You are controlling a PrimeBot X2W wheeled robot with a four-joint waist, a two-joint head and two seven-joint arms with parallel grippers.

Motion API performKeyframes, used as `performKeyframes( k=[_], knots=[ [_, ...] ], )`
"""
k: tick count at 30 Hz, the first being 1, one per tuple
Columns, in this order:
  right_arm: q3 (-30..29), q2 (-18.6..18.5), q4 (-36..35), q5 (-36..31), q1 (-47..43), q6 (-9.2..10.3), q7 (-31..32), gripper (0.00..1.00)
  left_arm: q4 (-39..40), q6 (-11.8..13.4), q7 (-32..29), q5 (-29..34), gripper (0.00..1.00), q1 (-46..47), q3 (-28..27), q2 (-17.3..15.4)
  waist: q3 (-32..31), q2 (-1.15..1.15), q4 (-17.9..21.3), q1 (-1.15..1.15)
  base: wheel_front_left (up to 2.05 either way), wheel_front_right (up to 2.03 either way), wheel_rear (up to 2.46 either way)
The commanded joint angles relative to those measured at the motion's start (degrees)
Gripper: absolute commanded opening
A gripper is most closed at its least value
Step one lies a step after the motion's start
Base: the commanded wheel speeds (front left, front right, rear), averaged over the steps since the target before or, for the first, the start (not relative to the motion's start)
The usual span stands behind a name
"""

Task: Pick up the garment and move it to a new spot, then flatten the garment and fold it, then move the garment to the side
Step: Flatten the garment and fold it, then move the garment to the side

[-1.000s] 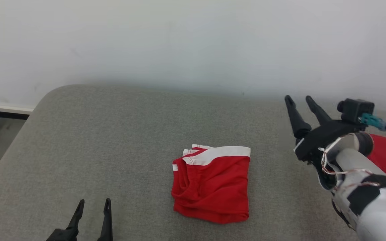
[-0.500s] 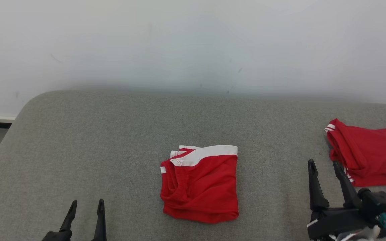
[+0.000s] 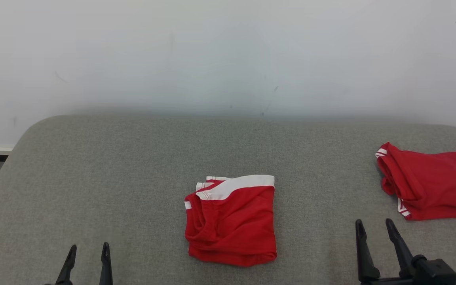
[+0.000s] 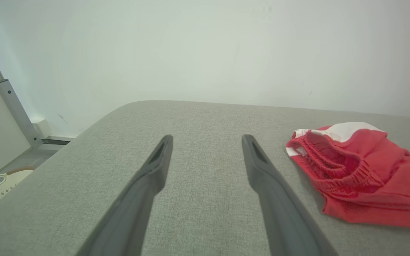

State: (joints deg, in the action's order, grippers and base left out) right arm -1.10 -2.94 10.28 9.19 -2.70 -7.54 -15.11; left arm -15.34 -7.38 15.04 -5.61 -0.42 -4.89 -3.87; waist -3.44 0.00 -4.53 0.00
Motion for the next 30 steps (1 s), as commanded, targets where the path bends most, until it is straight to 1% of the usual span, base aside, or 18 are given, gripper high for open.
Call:
performKeyframes(
  k=[1, 8, 16, 30],
  knots=[
    [0.7, 0.0, 0.3, -0.1, -0.4, 0.15, 0.0, 1.0, 0.5, 0.2, 0.2, 0.8, 1.0, -1.5, -0.4, -0.1, -0.1, 0.0, 0.3, 0.0, 0.0, 0.0, 0.0],
    [2.3, 0.1, 2.8, -0.1, 0.2, 0.14, 0.0, 1.0, 1.3, 0.2, 0.2, 1.8, 1.0, -2.8, -0.2, 0.4, -0.2, 0.0, 0.1, 0.0, 0.0, 0.0, 0.0],
    [3.2, 0.1, 5.0, 0.9, 1.6, 0.15, 0.0, 1.0, 2.2, 0.1, 0.2, 1.6, 1.0, -3.0, -0.2, 0.7, 0.0, 0.0, 0.2, 0.0, 0.0, 0.0, 0.0],
    [4.4, 0.1, 3.5, 1.7, 0.6, 0.14, 0.0, 1.0, 2.4, 0.1, 0.2, 1.2, 1.0, -1.8, -0.1, 1.0, 0.3, 0.0, 0.0, 0.0, 0.0, 0.0, 0.0]
  ],
)
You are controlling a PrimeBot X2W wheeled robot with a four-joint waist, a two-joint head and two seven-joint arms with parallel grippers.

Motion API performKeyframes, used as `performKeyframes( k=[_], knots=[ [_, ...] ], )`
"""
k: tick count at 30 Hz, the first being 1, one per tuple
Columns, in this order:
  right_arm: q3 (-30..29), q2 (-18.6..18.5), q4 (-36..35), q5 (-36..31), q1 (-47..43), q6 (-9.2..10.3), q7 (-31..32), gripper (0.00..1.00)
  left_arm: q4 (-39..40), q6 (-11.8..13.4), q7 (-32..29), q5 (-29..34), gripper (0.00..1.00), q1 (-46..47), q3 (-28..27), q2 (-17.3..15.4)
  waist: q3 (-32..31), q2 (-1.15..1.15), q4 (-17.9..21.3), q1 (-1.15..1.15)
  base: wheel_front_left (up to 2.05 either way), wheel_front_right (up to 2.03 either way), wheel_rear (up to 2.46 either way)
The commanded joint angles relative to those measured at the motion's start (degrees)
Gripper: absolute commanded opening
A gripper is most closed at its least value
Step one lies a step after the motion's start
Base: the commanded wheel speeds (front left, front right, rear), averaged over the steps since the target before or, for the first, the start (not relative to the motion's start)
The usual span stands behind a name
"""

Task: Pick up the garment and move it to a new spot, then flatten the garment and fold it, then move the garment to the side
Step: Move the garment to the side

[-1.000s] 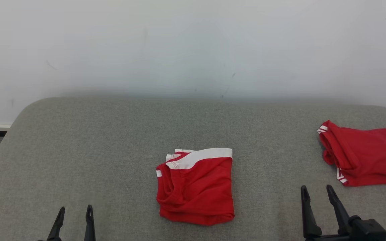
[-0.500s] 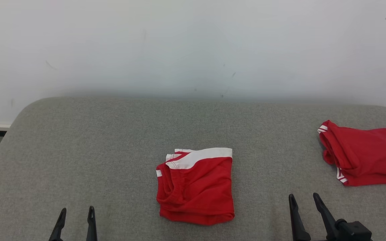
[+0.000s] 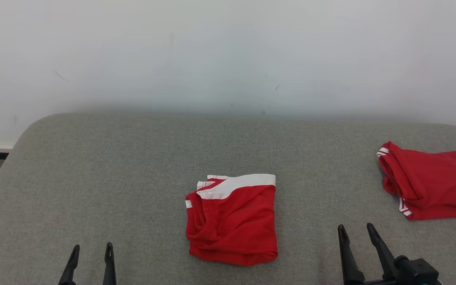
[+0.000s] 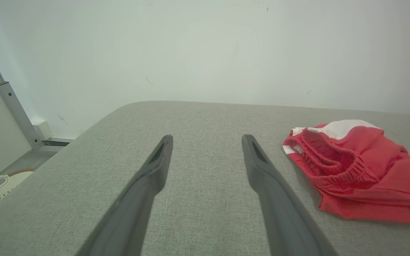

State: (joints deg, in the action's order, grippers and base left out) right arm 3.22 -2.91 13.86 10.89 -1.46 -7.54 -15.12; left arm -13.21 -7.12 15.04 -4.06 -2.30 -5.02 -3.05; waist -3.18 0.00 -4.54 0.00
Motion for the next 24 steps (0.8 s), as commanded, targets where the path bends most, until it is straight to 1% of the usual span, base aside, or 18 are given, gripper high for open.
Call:
performKeyframes(
  k=[1, 24],
  knots=[
    [0.0, 0.0, -0.2, 0.0, -0.6, 0.14, 0.0, 1.0, 0.3, -0.2, 0.2, -0.4, 1.0, 0.3, 0.0, 0.1, 0.1, 0.0, 0.0, 0.0, 0.0, 0.0, 0.0],
    [-1.6, 0.0, -0.5, 1.0, -1.3, 0.14, 0.0, 1.0, -0.2, -0.4, 0.2, -0.2, 1.0, 1.1, 0.4, 0.2, 0.6, 0.0, 0.8, 0.0, 0.0, 0.0, 0.0]
  ],
)
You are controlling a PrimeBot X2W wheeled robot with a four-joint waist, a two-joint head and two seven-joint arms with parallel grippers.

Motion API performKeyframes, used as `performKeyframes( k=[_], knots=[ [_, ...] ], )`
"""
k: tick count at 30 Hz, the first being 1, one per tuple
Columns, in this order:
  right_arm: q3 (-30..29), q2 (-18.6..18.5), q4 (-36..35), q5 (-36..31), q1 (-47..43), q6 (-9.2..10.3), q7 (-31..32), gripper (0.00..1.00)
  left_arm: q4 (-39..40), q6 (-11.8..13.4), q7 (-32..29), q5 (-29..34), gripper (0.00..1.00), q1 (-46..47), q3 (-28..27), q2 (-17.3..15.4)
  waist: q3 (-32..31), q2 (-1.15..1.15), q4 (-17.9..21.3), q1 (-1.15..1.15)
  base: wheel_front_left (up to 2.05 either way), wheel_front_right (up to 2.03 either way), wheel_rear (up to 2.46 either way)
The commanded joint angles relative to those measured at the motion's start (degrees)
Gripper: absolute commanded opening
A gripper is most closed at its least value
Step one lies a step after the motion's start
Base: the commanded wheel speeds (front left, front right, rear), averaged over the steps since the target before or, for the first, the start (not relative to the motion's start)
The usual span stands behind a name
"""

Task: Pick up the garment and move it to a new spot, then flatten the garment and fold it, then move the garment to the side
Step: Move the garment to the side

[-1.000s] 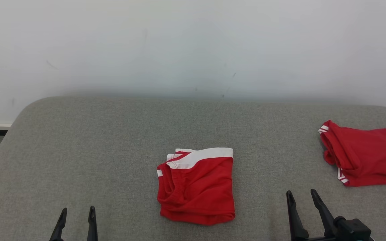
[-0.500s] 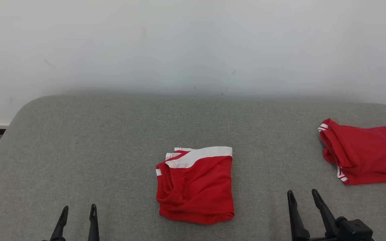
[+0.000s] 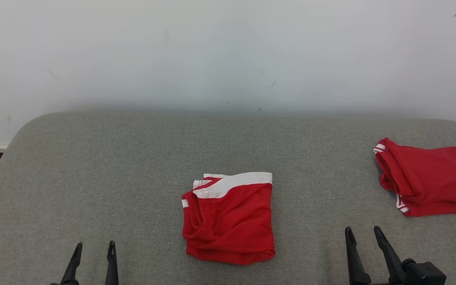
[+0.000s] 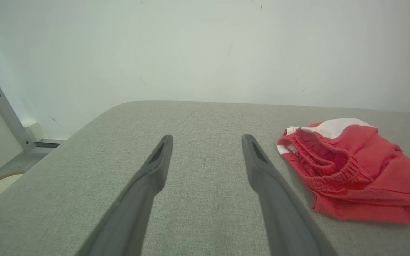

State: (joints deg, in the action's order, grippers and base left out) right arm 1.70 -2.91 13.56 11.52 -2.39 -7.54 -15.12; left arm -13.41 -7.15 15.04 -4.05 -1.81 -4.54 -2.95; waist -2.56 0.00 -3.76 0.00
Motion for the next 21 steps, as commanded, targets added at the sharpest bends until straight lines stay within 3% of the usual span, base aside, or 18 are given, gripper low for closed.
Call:
performKeyframes(
  k=[1, 21],
  knots=[
    [-0.2, 0.0, -0.3, 0.4, -0.3, 0.15, 0.0, 1.0, 0.0, -0.4, 0.2, -0.2, 1.0, 0.6, -0.1, 0.1, 0.0, 0.0, 0.0, 0.0, 0.0, 0.0, 0.0],
    [-0.2, 0.0, 0.4, 0.4, -0.6, 0.14, 0.0, 1.0, -1.9, -0.2, 0.2, 2.1, 1.0, 0.7, 1.1, -0.4, 0.1, 0.0, 0.4, 0.0, 0.0, 0.0, 0.0]
  ],
)
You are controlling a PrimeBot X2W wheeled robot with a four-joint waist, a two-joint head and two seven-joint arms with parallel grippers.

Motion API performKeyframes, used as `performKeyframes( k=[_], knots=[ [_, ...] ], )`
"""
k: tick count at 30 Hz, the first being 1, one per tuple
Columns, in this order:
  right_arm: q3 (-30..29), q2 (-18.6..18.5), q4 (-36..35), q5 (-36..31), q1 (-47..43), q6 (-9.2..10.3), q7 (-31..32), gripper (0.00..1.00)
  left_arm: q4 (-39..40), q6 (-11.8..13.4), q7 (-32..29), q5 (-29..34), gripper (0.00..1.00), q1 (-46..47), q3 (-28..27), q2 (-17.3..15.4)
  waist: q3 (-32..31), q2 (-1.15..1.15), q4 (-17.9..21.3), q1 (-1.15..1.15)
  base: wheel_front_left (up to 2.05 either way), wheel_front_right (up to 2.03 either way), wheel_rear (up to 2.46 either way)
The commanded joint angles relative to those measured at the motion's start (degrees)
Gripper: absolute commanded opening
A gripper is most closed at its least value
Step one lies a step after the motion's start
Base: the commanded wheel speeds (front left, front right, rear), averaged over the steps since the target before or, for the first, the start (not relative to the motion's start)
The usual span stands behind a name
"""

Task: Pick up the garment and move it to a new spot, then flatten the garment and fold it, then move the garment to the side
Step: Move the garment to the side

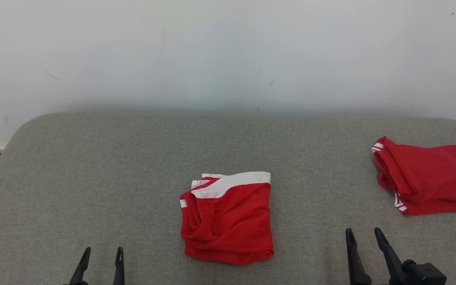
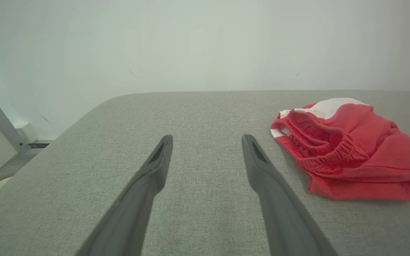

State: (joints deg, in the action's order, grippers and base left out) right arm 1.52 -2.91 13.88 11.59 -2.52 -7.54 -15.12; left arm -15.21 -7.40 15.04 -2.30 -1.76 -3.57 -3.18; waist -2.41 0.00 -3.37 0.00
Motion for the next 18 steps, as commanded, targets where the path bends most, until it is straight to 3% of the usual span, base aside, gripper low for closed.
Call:
performKeyframes(
  k=[1, 18],
  knots=[
    [0.0, 0.0, 0.1, 0.3, -0.6, 0.15, 0.0, 1.0, -0.4, 0.0, 0.2, 0.8, 1.0, 0.7, 0.5, -0.5, 0.0, 0.0, 0.0, 0.0, 0.0, 0.0, 0.0],
    [0.9, 0.0, 2.1, 1.5, -0.1, 0.15, 0.0, 1.0, -1.4, 0.0, 0.2, 0.5, 1.0, 1.8, 0.8, -0.8, 0.0, 0.0, -1.6, 0.0, 0.0, 0.0, 0.0]
  ],
)
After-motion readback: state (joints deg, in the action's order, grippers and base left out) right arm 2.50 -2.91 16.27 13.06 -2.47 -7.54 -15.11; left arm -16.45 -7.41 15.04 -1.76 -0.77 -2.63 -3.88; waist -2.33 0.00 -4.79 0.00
